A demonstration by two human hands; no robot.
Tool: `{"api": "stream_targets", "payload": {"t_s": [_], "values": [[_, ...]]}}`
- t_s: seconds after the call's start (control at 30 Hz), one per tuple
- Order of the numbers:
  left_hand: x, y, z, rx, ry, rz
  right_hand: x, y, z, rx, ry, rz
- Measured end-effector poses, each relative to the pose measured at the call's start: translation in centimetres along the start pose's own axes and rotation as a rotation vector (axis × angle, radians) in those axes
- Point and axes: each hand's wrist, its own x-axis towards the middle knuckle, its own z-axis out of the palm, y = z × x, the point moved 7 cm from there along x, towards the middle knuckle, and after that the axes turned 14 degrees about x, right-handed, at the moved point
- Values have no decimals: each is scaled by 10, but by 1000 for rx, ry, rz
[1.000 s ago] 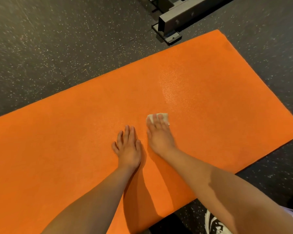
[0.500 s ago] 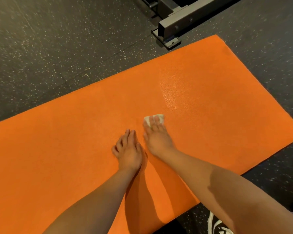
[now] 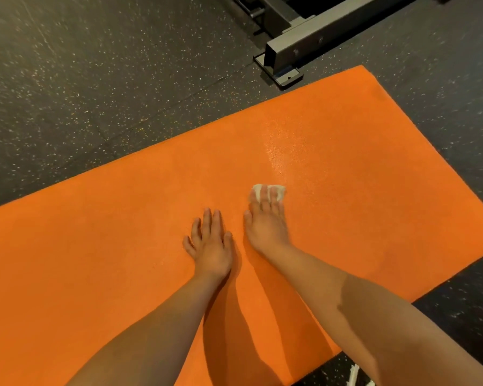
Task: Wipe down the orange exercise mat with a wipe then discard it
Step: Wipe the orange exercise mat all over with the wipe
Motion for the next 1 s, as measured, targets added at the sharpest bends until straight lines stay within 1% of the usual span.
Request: {"api": "stream_targets", "payload": {"t_s": [0.07, 0.13, 0.2, 0.27, 0.3, 0.33, 0.43, 0.47, 0.5, 0.53, 0.63, 0.7, 0.73, 0.77, 0.8, 0.87, 0.9, 0.93, 0.97, 1.0], "values": [[1, -5, -6, -110, 33, -28, -12, -24, 23, -35, -130, -189], [1, -8, -8, -136, 41, -25, -21, -34, 35, -33, -247, -313], [0, -7, -6, -67, 19, 9, -22, -30, 33, -35, -305, -357], [-2, -7, -6, 16, -1, 33, -19, -22, 26, -113, -287, -377], [-3, -9, -7, 58, -6, 44, -14, -14, 18, -144, -248, -345], [-3, -10, -7, 94, -12, 55, -7, -5, 7, -151, -192, -271], [-4, -11, -12, 153, -18, 61, 5, 19, -20, -92, 2, 13], [-3, -9, -15, 153, -14, 53, 7, 17, -19, -69, 23, 54], [0, -9, -18, 143, -2, 43, 7, 8, -13, -50, 14, 44], [2, -8, -22, 134, 18, 34, 7, -6, -4, -49, -18, -19], [16, -4, -30, 141, 78, 16, -1, -41, 29, -80, -176, -310], [26, -2, -33, 121, 100, 2, 3, -36, 28, -84, -257, -405], [30, -1, -31, 118, 87, 11, 7, -30, 23, -99, -269, -435], [33, 0, -27, 131, 66, 25, 13, -22, 15, -118, -243, -434], [34, 1, -22, 148, 45, 34, 22, -12, 4, -128, -181, -386], [35, -1, -16, 141, 21, 29, 41, 7, -24, -98, -13, -179], [34, -1, -14, 122, 18, 23, 47, 12, -33, -70, 45, -74], [33, 0, -13, 106, 21, 20, 49, 12, -33, -38, 78, -8], [33, 0, -12, 93, 23, 16, 49, 4, -29, -5, 93, 1], [33, 1, -12, 81, 25, 13, 47, -9, -21, 30, 85, -44]]}}
